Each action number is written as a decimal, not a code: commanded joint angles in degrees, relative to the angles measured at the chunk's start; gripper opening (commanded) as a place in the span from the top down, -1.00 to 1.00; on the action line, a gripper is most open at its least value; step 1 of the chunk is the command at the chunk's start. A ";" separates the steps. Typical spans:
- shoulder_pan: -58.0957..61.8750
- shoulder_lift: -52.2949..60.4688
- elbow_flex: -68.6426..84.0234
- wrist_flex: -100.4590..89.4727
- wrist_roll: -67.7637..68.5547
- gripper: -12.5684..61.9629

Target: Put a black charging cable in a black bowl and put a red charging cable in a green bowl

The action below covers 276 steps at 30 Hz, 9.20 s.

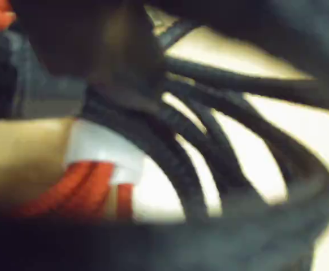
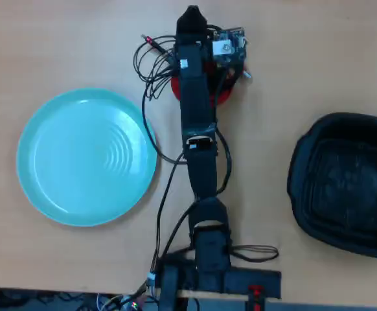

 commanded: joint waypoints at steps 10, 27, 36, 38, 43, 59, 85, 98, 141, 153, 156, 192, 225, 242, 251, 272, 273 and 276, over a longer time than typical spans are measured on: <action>-0.70 -2.72 0.70 9.14 -0.26 0.43; -1.23 -1.76 -0.26 11.87 2.72 0.85; -1.85 17.93 -4.04 12.04 1.67 0.85; -1.93 22.50 -3.78 12.13 1.05 0.85; -1.93 27.77 -3.78 12.13 0.26 0.85; -1.23 37.44 -3.25 17.49 -0.79 0.85; 26.81 57.92 -2.72 25.58 -6.50 0.85; 50.71 55.90 -2.72 25.14 -12.48 0.85; 74.71 24.35 -3.08 16.88 -15.29 0.81; 57.83 29.27 -2.81 23.64 -15.91 0.16; 46.85 34.98 -2.02 27.07 -15.91 0.16; -5.89 27.16 27.33 29.53 3.96 -0.26; -9.32 13.36 27.86 11.78 8.00 0.83; -1.14 61.44 27.95 13.89 8.00 0.83; -20.57 68.55 28.13 14.06 15.56 0.83; -50.54 38.50 27.16 8.09 30.23 0.83; -51.15 38.41 27.42 8.17 30.59 0.82; -53.09 37.35 27.60 7.91 31.20 0.81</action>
